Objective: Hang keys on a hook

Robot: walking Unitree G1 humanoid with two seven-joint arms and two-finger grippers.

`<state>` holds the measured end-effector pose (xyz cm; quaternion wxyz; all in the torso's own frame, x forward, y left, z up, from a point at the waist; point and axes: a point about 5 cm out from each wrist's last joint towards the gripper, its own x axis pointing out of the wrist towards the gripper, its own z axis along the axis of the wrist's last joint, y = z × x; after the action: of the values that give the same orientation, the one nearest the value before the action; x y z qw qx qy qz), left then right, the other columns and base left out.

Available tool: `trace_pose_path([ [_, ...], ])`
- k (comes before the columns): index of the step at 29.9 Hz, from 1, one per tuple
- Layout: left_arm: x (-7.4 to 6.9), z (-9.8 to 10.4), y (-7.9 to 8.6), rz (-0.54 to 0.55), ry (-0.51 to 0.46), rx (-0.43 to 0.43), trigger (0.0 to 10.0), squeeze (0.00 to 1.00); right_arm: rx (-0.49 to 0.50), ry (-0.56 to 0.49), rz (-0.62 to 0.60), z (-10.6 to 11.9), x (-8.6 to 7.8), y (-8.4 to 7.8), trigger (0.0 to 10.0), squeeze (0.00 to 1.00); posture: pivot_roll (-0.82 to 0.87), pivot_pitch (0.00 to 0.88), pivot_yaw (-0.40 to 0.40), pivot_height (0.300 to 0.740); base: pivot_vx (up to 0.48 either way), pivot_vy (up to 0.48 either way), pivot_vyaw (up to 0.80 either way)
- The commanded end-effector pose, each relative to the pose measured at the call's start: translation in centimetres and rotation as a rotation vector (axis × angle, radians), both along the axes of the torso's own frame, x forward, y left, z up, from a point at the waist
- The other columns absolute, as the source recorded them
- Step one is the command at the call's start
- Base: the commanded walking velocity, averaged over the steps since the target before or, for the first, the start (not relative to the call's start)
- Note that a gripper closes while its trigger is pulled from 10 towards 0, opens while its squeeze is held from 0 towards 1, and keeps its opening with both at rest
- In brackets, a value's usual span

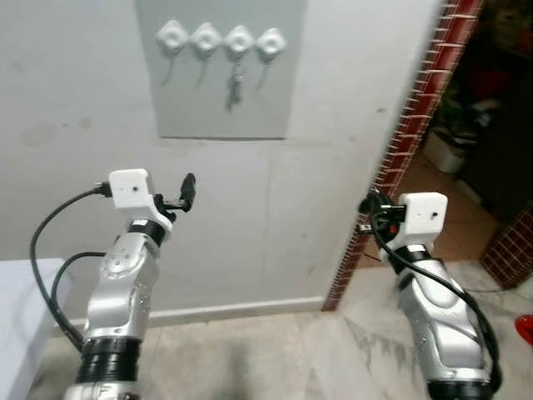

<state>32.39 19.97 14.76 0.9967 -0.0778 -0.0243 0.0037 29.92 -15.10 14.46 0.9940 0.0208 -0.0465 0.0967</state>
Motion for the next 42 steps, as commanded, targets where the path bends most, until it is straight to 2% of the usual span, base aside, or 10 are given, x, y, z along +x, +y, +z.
trace_pose_path([
  [1,0.3,0.6,-1.2,-0.038,-0.021,-0.008,10.0,0.0,-0.009,-0.019,-0.033,0.5,-0.1,-1.1,10.0,0.0,-0.04,0.0,-0.045,0.74,0.48,0.0,0.0],
  [10,0.3,0.8,-1.3,-0.037,-0.032,-0.02,10.0,0.0,-0.009,-0.017,-0.033,0.5,0.0,-1.1,10.0,0.0,-0.04,0.0,-0.045,0.74,0.374,0.0,0.0],
  [13,0.4,0.6,-1.8,-0.027,-0.006,-0.04,10.0,0.0,-0.008,-0.009,-0.033,0.4,0.0,-1.1,10.0,0.0,-0.04,0.0,-0.047,0.74,0.0,0.0,0.0],
  [21,0.7,1.0,-2.3,-0.04,-0.017,-0.027,10.0,0.0,-0.014,0.005,-0.042,0.3,0.1,-1.1,10.0,0.0,-0.04,0.013,-0.045,0.74,0.0,0.0,0.0],
  [31,0.1,0.7,-1.6,-0.021,-0.002,-0.012,10.0,0.0,0.015,0.061,-0.1,-0.6,-0.4,-1.5,10.0,0.0,-0.03,0.036,-0.041,0.74,0.0,0.0,0.0],
  [42,0.7,0.9,-2.1,-0.051,-0.01,0.024,10.0,0.0,0.035,0.024,-0.123,-0.1,0.0,-1.6,10.0,0.0,-0.05,0.005,-0.011,0.74,0.0,0.0,0.0],
])
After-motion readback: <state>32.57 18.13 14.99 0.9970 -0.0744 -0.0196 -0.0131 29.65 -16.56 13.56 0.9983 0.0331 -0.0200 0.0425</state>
